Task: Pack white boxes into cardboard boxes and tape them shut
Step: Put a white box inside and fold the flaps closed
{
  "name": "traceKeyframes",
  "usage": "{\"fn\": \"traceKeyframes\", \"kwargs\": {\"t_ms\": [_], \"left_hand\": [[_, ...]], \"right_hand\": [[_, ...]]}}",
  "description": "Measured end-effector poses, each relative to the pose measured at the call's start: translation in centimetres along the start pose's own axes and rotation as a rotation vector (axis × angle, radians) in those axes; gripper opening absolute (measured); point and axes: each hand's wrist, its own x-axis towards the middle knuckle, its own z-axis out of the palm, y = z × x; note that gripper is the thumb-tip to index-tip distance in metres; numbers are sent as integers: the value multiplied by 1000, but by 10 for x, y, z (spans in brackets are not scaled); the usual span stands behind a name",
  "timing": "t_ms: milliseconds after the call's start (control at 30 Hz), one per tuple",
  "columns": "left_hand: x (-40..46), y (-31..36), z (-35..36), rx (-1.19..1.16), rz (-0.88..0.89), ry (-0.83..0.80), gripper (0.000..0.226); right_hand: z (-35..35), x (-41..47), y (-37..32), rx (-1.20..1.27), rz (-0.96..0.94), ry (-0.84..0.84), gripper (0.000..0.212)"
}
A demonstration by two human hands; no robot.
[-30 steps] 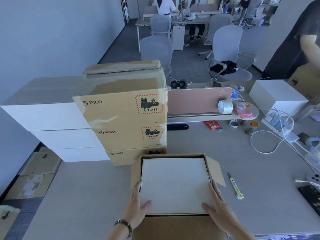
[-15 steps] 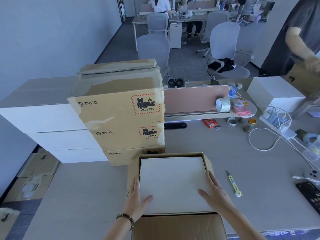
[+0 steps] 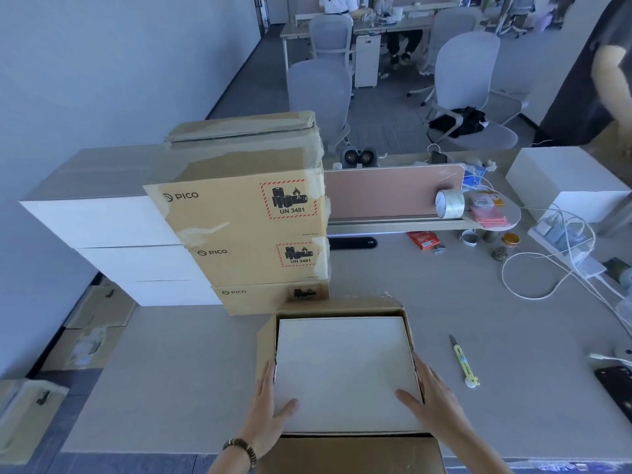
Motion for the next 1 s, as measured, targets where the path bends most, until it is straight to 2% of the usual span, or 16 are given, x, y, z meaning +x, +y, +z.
{"fn": "traceKeyframes", "kwargs": {"t_ms": [100, 167, 233, 433, 567, 600, 667, 733, 933, 1000], "left_hand": [[10, 5, -15, -164, -150, 111, 110], [23, 3, -25, -193, -226, 198, 89], [39, -5, -32, -201, -296, 235, 70], [74, -31, -57, -304, -570, 200, 62], [87, -45, -70, -287, -673, 189, 60], [87, -46, -71, -304, -697, 157, 53], [84, -43, -72, -301, -737, 86, 20], [78, -40, -71, -289, -729, 94, 7], [63, -38, -80, -349, -696, 258, 39], [54, -27, -87, -350, -647, 360, 41]], "right_hand": [[-11, 13, -3, 167, 92, 71, 71], [-20, 25, -5, 258, 158, 136, 64], [-23, 39, 0, 246, 230, 148, 58], [-21, 67, 30, 333, 507, 127, 54], [-26, 71, 47, 364, 549, 192, 43], [-27, 72, 53, 348, 545, 201, 39], [-30, 72, 59, 331, 543, 203, 31], [-37, 70, 57, 349, 538, 212, 25], [-59, 57, 52, 465, 476, 224, 36], [-69, 53, 56, 495, 436, 214, 35]]}}
